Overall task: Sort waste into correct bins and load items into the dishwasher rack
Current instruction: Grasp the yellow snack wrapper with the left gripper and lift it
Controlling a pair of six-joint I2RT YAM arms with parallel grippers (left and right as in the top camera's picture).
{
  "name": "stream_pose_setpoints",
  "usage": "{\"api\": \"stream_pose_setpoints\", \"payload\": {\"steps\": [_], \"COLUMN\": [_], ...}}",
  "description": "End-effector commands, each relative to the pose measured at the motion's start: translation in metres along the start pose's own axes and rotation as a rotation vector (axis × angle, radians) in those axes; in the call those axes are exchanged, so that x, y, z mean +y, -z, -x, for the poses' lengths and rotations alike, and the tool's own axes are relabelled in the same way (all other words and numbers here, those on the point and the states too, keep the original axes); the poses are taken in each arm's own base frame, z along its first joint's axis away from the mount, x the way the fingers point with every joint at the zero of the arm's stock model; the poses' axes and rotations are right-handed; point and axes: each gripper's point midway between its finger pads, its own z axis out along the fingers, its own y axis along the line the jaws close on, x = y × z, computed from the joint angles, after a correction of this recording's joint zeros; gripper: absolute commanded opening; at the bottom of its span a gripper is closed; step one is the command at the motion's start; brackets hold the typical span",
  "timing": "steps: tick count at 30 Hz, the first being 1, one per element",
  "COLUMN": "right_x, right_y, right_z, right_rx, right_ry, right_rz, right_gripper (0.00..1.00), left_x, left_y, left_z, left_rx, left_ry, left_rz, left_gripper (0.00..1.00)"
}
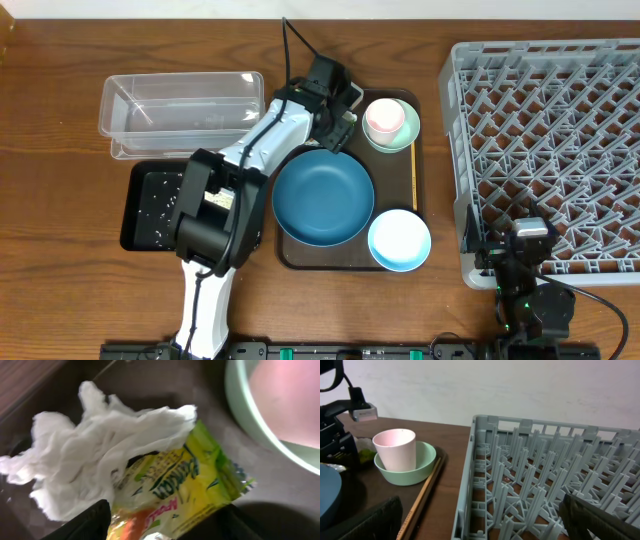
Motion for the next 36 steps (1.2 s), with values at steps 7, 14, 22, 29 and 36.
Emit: {"api": "stream_pose_setpoints", "payload": {"steps": [7,14,22,29,36], "right_x": [0.000,0.000,0.000,0.000,0.000], "right_y": [0.000,0.000,0.000,0.000,0.000], "right_z": [-0.001,-0.001,-0.001,-0.001,-0.001], "right_rx": [0.001,0.001,0.001,0.001,0.001], "right_ry": [-0.012,-0.012,-0.012,-0.012,-0.012], "right_rz": [-0.003,-0.003,-0.003,-0.003,-0.003], "right_gripper": [0.99,0.99,0.99,0.99,0.99], "left_x": [-0.006,-0.006,-0.005,-0.010,-0.008], "left_y": [-0.006,-0.004,0.017,0.056,0.093], "left_z": [0.004,0.006,0.018,0.035,0.040], "left_rx": [-0.005,-0.010,-0.055,-0.115,-0.146], "left_ry": [-0.027,-0.015,0.027,0.027,0.066], "left_rz": [0.009,0.010,0.019,0.026,0.054], "left_gripper": [0.47,0.29,0.06,0.06,0.06]}}
